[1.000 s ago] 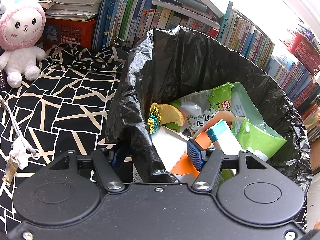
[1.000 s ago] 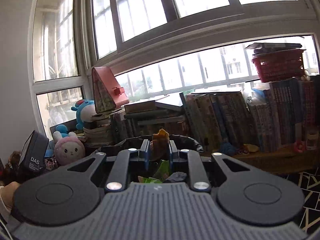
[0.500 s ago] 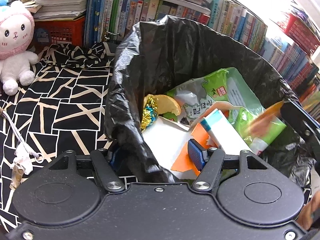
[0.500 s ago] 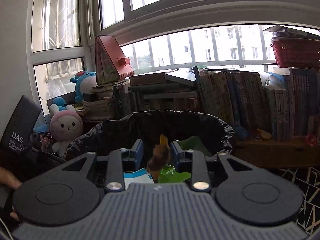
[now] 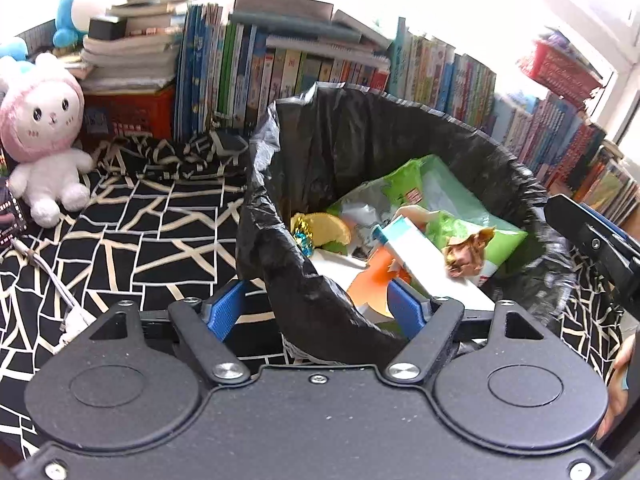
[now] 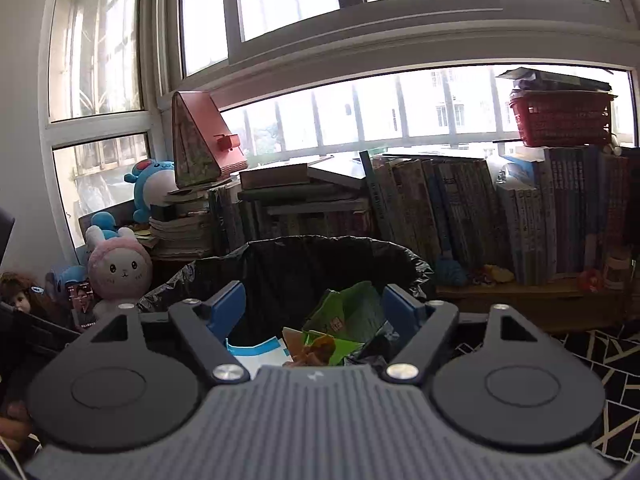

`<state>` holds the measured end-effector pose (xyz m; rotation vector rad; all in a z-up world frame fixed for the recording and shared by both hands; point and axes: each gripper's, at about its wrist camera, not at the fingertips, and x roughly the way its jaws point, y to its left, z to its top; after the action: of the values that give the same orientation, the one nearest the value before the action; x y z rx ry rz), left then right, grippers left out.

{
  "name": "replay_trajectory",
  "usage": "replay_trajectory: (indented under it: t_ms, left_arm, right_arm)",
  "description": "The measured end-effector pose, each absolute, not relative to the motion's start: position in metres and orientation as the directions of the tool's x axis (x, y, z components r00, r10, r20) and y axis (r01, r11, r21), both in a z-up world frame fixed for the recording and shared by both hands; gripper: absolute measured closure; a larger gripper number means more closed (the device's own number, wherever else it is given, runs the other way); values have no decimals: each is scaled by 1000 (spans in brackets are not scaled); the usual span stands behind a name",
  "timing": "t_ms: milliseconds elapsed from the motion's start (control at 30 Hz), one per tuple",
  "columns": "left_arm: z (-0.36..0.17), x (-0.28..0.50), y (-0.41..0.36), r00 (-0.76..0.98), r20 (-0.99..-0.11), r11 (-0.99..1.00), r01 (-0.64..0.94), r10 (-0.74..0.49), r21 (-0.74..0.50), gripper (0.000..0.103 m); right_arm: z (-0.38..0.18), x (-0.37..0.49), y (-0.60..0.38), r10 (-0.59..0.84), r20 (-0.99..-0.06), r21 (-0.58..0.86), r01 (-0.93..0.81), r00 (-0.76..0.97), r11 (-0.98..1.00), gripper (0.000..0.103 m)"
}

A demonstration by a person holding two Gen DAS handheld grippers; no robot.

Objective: Collect trash
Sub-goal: 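Open the left gripper off the bag rim while the right gripper withdraws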

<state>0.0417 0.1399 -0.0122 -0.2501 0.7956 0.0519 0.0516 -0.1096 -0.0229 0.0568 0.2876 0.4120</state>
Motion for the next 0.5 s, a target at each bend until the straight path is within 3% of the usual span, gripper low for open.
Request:
replay_trajectory:
  t_ms: [500]
  left_arm:
    - [19,-13,111,760,-648,988,-66,-43,-143,19]
  right_arm:
    - [-12,20,-154,291,-272,159,-256,917,954,0]
